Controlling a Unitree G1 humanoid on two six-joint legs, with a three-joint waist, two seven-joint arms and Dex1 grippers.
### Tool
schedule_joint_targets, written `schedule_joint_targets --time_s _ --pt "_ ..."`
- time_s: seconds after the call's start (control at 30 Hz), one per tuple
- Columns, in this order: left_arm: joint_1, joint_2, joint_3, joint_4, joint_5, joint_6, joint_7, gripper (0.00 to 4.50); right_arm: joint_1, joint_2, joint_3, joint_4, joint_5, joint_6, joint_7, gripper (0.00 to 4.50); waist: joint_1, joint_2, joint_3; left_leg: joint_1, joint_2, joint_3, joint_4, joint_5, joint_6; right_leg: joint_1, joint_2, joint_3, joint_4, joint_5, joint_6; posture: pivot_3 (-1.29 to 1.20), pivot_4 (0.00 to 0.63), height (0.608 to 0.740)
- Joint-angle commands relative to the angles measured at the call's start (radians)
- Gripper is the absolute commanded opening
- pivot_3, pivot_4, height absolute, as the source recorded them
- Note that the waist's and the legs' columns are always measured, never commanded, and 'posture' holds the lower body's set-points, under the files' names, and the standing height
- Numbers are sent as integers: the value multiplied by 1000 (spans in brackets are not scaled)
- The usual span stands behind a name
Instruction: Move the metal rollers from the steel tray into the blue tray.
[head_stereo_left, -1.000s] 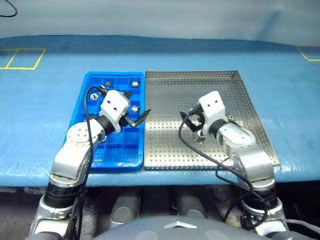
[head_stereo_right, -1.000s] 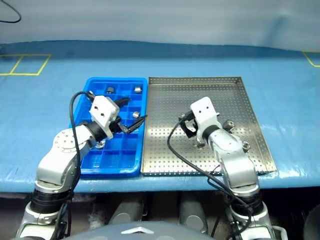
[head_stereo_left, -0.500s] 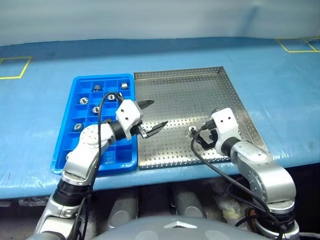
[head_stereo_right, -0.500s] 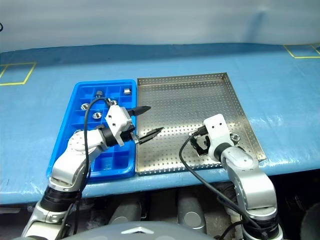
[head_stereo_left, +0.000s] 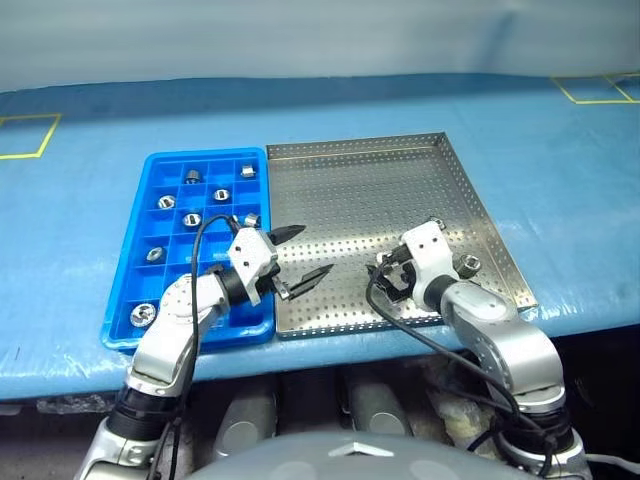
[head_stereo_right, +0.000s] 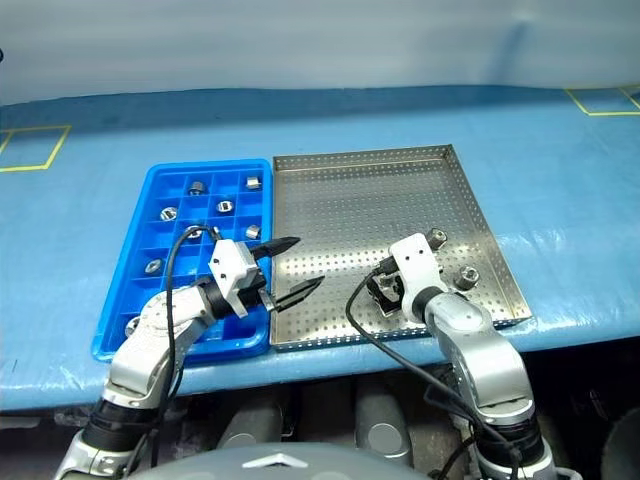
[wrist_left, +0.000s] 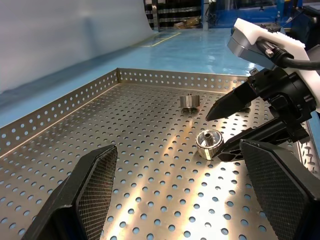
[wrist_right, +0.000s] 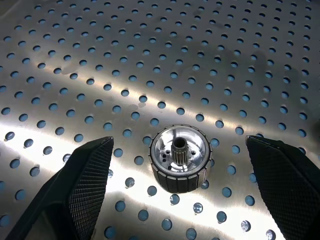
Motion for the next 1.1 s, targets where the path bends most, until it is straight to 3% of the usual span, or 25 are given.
schedule_joint_targets --time_s 0.03,0.13,0.37,0.6,0.73,1.1 --pt "8 -9 14 -31 -28 6 14 4285 -23 14 -8 37 1 -45 -15 4500 1 0 0 0 0 0 0 0 0 0 0 0 0 0 0 -85 150 740" --pt "28 7 7 -38 -36 12 -1 4334 -33 14 -14 72 2 -40 -19 3862 2 0 0 0 0 0 0 0 0 0 0 0 0 0 0 -71 150 740" --pt "65 15 16 -52 -55 19 14 4334 -61 0 -5 72 16 -27 -4 1698 9 0 0 0 0 0 0 0 0 0 0 0 0 0 0 -34 150 740" --pt "110 -13 71 -81 -58 -10 92 4334 -237 43 100 103 -23 -77 -33 1701 17 1 0 0 1 0 0 0 0 -1 0 0 0 0 -1 35 150 740" --pt "147 -30 124 -116 -67 -19 144 4334 -364 130 161 161 -46 -126 -61 1701 34 1 0 0 2 -1 -2 1 -2 -2 0 0 1 0 -2 84 150 740" --pt "379 -18 308 -317 -79 -17 251 4334 -567 337 322 514 -71 -385 1 1701 97 1 1 -1 -1 -4 -5 1 -2 -4 0 -1 -1 2 -9 275 150 740"
